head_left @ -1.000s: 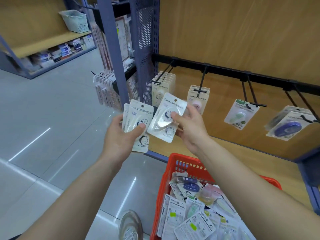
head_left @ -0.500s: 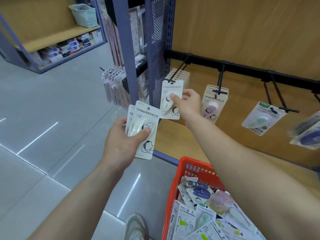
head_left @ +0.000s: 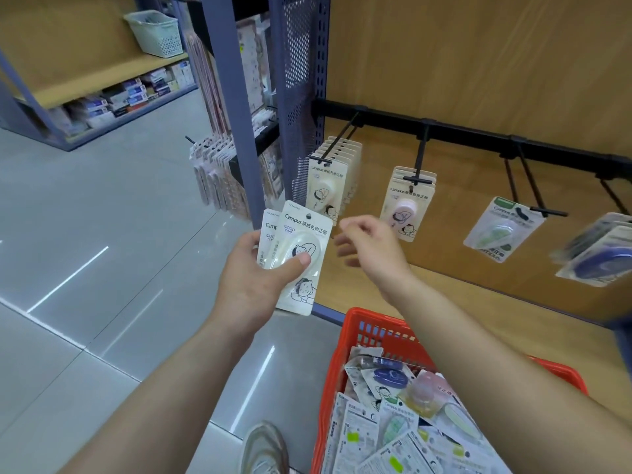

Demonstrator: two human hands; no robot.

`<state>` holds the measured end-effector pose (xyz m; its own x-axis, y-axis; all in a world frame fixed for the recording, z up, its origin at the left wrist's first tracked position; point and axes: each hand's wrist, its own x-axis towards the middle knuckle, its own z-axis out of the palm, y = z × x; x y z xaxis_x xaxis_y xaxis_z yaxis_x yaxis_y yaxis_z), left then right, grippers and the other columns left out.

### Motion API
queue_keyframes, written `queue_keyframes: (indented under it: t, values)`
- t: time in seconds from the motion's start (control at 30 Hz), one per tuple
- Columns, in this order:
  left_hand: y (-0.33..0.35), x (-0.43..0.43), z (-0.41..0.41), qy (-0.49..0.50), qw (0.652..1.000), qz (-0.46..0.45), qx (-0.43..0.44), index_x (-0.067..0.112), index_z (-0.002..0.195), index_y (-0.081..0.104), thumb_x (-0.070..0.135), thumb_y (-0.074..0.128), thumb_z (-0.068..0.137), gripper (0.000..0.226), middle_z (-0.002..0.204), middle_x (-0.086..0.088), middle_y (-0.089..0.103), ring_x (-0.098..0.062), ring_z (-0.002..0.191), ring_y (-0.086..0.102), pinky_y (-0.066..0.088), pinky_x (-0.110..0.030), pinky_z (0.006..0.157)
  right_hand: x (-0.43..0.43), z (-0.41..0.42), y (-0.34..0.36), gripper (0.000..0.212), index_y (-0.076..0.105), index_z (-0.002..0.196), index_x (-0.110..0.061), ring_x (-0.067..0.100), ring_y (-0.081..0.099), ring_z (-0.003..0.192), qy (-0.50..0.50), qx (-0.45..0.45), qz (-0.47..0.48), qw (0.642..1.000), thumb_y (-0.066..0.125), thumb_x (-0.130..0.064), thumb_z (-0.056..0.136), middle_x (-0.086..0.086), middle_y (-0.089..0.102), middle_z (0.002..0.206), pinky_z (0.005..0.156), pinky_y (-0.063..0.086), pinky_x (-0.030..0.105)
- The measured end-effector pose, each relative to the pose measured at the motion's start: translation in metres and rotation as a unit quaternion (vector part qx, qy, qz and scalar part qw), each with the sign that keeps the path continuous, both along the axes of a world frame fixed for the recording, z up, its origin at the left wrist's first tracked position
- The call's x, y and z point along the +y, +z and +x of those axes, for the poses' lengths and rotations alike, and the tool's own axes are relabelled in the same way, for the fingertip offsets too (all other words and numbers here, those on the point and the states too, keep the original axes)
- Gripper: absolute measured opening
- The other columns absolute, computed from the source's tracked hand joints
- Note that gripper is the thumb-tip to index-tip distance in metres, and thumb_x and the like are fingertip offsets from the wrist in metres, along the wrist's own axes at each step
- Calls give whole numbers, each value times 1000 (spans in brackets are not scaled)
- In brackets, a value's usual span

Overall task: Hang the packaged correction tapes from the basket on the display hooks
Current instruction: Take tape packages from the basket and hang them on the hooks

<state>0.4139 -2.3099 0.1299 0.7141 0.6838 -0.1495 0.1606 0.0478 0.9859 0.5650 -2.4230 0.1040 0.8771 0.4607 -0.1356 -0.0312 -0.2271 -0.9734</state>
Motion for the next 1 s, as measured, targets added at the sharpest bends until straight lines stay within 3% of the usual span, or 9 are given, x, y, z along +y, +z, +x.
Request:
queue_keyframes:
  t: [0.13,0.27,0.4,0.47,0.57,0.77,1.0]
  values:
    - [2,-14,2,-15,1000,14,1,21,122,59,22,86,79,51,106,8,73,-5,86,73,54,-16,60,-28,-32,11,20,67,104,-10,19,68,73,94,72,53,992,64,-29,100,8,74,88,68,56,34]
    - [3,-22,4,-27,999,19,3,20,121,62,23,88,76,52,105,5,76,-12,91,75,57,-23,66,-36,-34,21,20,61,107,-7,21,73,77,91,106,85,986,72,-18,94,14,76,97,66,59,34]
    - [1,-12,2,0,999,49,22,25,116,63,25,81,86,35,104,7,75,-15,95,73,59,-36,80,-34,-18,27,18,62,112,-6,23,75,76,35,124,109,986,67,-13,96,7,79,94,59,58,33]
    - [0,-2,-1,19,997,64,37,27,116,64,23,77,89,31,107,7,73,-18,98,72,59,-42,86,-28,-2,25,15,62,111,-11,22,77,79,-12,110,95,989,67,-15,97,4,79,95,64,62,38]
    - [-2,9,-6,29,997,61,44,26,111,66,21,76,89,24,106,3,74,-23,95,73,61,-44,81,-10,24,16,16,59,102,-22,23,76,87,-56,52,47,996,72,-18,93,1,78,98,81,62,49]
    - [-1,21,-12,24,998,49,43,26,107,69,17,77,88,23,100,5,77,-22,90,75,62,-49,80,41,46,12,22,58,106,-24,14,70,92,-45,-27,17,998,74,-24,91,-1,73,102,74,54,31]
    - [-3,22,-10,23,999,33,28,26,107,69,16,77,89,22,98,7,77,-19,90,75,62,-43,77,58,56,-1,22,57,105,-26,11,69,90,-77,-41,30,996,75,-25,91,-3,72,101,71,51,27]
